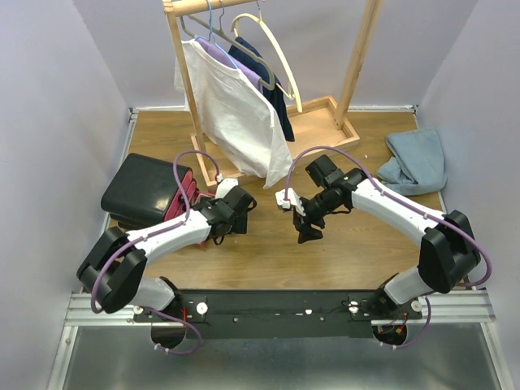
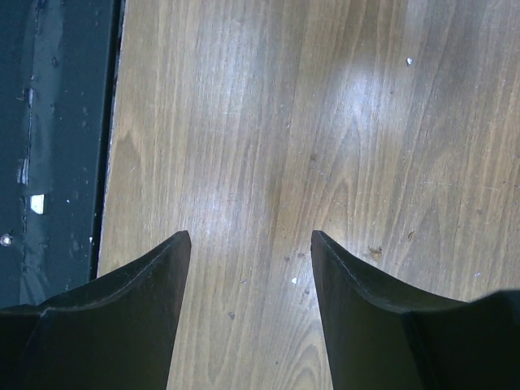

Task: Organize the makeup
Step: Close the drawer in the storage box.

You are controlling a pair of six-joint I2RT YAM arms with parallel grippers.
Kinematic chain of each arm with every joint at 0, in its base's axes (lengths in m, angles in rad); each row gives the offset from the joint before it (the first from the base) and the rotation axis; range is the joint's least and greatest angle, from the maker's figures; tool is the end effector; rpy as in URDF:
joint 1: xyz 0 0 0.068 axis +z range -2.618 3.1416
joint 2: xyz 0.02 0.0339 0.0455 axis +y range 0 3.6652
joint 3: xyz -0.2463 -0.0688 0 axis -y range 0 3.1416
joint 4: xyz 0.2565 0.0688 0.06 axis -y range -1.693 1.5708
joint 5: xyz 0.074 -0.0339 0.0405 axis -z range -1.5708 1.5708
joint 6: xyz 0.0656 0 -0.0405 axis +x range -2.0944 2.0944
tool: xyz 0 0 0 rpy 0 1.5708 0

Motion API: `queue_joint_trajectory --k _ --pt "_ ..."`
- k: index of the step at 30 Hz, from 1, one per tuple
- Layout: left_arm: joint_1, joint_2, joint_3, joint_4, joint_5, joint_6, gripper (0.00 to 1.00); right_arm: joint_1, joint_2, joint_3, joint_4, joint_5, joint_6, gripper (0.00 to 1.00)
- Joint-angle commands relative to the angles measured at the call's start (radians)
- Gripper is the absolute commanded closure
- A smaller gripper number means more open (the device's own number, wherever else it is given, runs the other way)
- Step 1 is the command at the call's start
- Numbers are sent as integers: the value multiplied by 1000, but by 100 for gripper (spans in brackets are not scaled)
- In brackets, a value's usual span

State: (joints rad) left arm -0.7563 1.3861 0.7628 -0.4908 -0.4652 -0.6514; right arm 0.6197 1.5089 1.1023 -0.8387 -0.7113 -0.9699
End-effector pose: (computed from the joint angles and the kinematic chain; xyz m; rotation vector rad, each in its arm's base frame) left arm 0.2213 -0.1684 0.1356 -0.0064 2.5033 0.0755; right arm 0.2223 0.2112 0.1958 -1.9462 1.6901 0.8674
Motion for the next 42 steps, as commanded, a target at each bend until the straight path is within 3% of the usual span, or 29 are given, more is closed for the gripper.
queue_joint_trajectory --k 1,8,20,25,29,36,42 --pt "60 -70 -8 -14 -90 18 1 -9 -21 -7 6 1 -7 31" --pt "94 -151 -7 -14 -79 52 1 -8 -21 -7 6 1 -9 31" --pt "92 -271 -68 104 221 141 2 -8 -15 -5 6 3 -7 31" --pt "94 -190 -71 143 295 144 14 -8 -15 -7 7 4 -7 31" --pt "92 -92 -63 147 280 131 17 -9 -15 -5 7 4 -6 31" --pt "95 -4 -31 71 67 102 1 -9 -16 -7 7 6 -7 31" --pt "118 42 26 24 -24 82 1 -9 -15 -7 6 4 -7 31"
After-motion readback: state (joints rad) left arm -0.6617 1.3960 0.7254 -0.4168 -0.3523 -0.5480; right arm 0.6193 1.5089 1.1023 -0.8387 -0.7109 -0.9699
